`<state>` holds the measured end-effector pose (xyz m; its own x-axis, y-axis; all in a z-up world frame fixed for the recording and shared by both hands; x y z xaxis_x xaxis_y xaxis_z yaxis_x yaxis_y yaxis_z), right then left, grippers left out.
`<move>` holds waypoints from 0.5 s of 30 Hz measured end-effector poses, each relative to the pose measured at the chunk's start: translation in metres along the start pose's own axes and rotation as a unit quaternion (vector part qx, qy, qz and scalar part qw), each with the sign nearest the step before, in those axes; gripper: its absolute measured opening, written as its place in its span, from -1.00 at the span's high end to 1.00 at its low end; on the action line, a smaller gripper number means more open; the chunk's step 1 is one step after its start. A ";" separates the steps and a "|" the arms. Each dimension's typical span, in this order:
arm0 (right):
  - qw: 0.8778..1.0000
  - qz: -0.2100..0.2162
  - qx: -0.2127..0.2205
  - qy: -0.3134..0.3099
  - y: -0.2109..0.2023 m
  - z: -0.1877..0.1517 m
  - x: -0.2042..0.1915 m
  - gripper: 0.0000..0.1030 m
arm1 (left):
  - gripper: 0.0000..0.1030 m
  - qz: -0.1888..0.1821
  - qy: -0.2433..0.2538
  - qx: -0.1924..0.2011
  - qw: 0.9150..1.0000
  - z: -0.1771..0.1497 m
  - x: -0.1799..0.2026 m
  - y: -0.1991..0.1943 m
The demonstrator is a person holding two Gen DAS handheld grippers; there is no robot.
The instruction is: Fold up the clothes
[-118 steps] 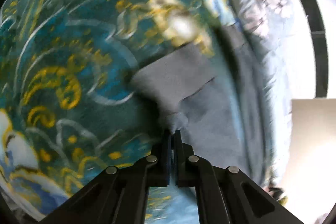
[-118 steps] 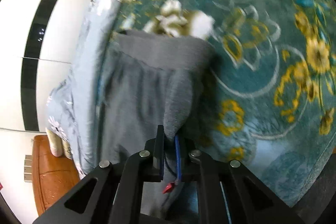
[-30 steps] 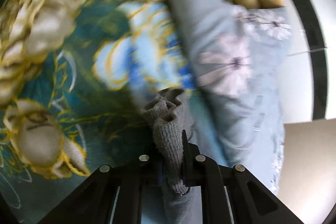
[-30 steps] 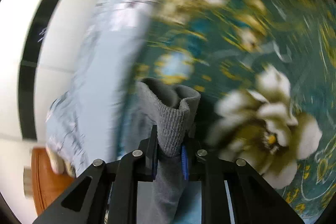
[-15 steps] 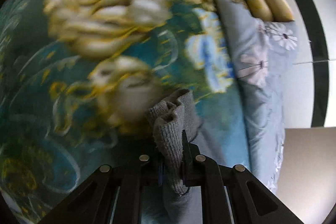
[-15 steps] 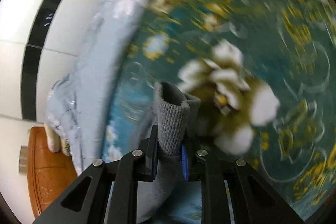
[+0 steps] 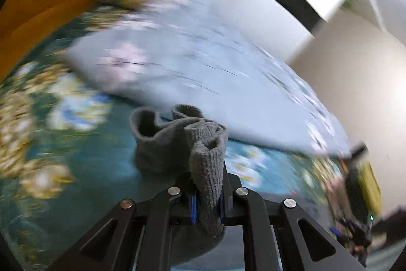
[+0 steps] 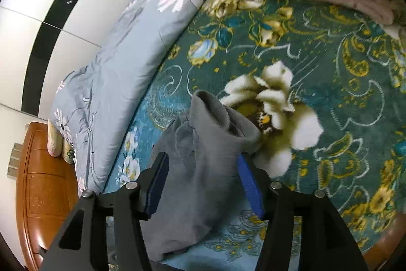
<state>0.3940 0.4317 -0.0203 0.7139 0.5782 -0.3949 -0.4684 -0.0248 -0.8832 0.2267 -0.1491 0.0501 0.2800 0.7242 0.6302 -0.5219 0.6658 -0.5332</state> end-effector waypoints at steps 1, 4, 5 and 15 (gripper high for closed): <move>1.000 0.002 0.006 -0.003 -0.004 -0.002 0.002 -0.15 | 0.76 -0.013 0.014 -0.017 1.000 -0.006 0.017 0.018; 1.000 -0.003 0.016 -0.012 -0.017 -0.010 0.012 -0.17 | 0.76 -0.032 0.050 -0.083 0.995 -0.033 0.062 0.079; 1.000 -0.003 0.020 -0.011 -0.021 -0.012 0.016 -0.17 | 0.76 -0.035 0.058 -0.103 0.992 -0.041 0.074 0.100; 1.000 -0.019 0.015 0.001 -0.032 -0.032 0.056 -0.18 | 0.62 0.021 0.096 -0.270 0.958 -0.127 0.129 0.229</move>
<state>0.4656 0.4389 -0.0223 0.7324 0.5767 -0.3620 -0.4564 0.0212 -0.8895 0.2460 0.1196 -0.0618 0.4383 0.7376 0.5137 -0.0569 0.5931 -0.8031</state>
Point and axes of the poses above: each gripper's, at about its wrist camera, not at the fingertips, and y roughly the way its jaws point, x to its right, z to its top, the point moved 1 cm from there along y, roughly the way its jaws point, and after that the axes turned 14 degrees about -z, right-handed, at the moved point
